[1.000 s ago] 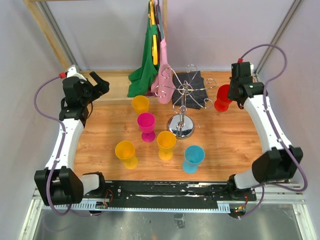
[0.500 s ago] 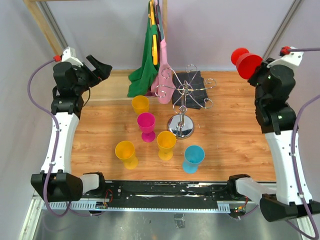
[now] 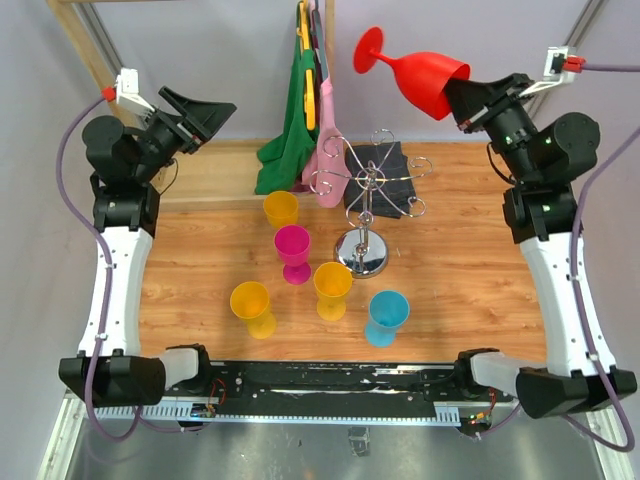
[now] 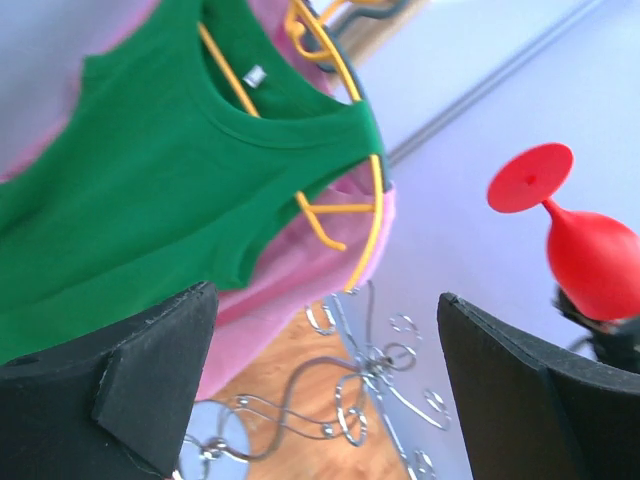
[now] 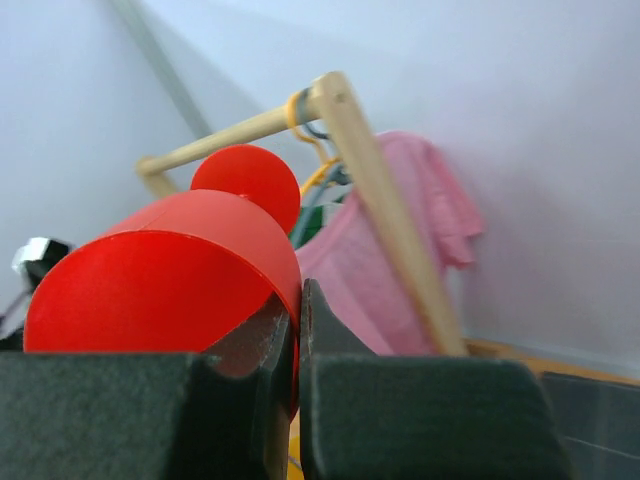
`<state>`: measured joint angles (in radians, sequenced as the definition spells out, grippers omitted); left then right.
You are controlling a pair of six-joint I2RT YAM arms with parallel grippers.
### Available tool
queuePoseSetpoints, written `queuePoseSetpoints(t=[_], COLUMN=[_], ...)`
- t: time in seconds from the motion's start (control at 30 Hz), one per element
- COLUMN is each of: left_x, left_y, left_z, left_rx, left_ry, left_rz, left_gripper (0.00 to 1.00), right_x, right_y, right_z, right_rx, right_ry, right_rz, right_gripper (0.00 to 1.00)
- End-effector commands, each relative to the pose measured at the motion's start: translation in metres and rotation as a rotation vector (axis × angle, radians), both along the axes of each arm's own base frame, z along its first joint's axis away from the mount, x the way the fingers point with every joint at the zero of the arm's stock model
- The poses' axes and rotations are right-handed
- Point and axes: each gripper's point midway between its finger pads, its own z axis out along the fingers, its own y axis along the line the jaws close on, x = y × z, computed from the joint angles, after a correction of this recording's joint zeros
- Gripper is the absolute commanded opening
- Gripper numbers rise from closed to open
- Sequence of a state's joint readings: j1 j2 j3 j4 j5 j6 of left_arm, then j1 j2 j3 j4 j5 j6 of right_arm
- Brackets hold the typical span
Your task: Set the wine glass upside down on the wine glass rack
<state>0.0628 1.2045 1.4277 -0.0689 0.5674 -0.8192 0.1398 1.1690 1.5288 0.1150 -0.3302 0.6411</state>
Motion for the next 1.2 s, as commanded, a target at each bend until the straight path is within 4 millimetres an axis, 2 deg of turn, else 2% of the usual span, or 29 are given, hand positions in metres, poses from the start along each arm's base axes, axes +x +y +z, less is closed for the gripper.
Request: queuePoseSetpoints(t=[0.0, 0.17, 0.37, 0.53, 0.73, 0.97, 1.17], left_x=[-0.031, -0.041, -0.06, -0.079, -0.092, -0.122, -0.146], left_y=[-0.03, -0.048, -0.065, -0.085, -0.109, -0.108, -0.109], left_z=[0.031, 0.058, 0.091, 0.108, 0.116, 0.134, 0.148], left_rx=[-0.175, -0.229, -0.335, -0.448, -0.544, -0.682, -0.709], left_ry=[-0.084, -0.12, -0.161, -0.164, -0.155, -0.195, -0.238], left_rz=[-0.235, -0.314, -0.446, -0.61, -0.776, -0.954, -1.039], left_gripper=[0.96, 0.96, 0.94, 0.87, 0.79, 0.73, 0.69], right_x=[-0.048, -0.061, -0.076, -0.083, -0.092, -0.093, -0.087], right_y=[0.052, 0.071, 0.08, 0.088, 0.1, 0.122, 0.127], right_z=[0.044, 0.051, 0.06, 0.062, 0.061, 0.048, 0.046], right_rx=[0.078, 0.138, 0.235, 0.252, 0.296, 0.285, 0.302], right_ry=[-0.148, -0.171, -0.228, -0.258, -0.275, -0.254, -0.245], right_rz=[0.415, 0.649, 0.874, 0.987, 1.141, 1.195, 1.205], right_gripper=[0.01, 0.01, 0.01, 0.01, 0.01, 0.01, 0.01])
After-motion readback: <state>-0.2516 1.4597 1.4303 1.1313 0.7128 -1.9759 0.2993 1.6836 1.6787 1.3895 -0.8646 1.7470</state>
